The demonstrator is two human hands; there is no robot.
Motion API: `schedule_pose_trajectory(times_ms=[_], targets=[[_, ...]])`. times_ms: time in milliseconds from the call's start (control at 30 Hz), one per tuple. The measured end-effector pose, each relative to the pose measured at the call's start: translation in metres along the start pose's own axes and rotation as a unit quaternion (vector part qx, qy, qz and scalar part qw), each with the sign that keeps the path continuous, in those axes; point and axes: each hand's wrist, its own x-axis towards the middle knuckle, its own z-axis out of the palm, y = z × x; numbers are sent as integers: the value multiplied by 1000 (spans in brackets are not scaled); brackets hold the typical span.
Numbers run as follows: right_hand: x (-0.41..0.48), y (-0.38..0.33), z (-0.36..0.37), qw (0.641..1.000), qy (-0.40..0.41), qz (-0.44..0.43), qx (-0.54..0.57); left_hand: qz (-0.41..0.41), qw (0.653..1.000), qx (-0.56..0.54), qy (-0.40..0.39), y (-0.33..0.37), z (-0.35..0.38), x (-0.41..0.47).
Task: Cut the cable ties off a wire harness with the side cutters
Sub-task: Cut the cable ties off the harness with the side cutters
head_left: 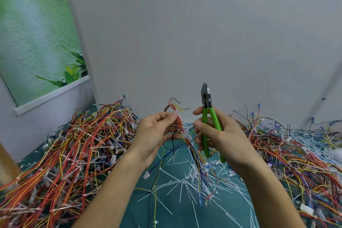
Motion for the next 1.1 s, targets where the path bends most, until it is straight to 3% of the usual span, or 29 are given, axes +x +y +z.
schedule_pose_trajectory(times_ms=[267, 733, 800, 933, 1100], targets=[[0, -4, -9, 997, -23, 25, 65, 49, 996, 76, -8, 3, -2, -5], [-7, -12, -12, 991, -119, 53, -30, 95, 986, 133, 32, 1, -6, -2], [-8, -12, -12, 989, -121, 61, -50, 128, 974, 184, 42, 1, -9, -2], [-8, -11, -13, 988, -106, 69, -86, 241, 910, 328, 81, -3, -14, 1], [-8, -12, -14, 988, -103, 72, -90, 292, 878, 370, 82, -3, -18, 0]])
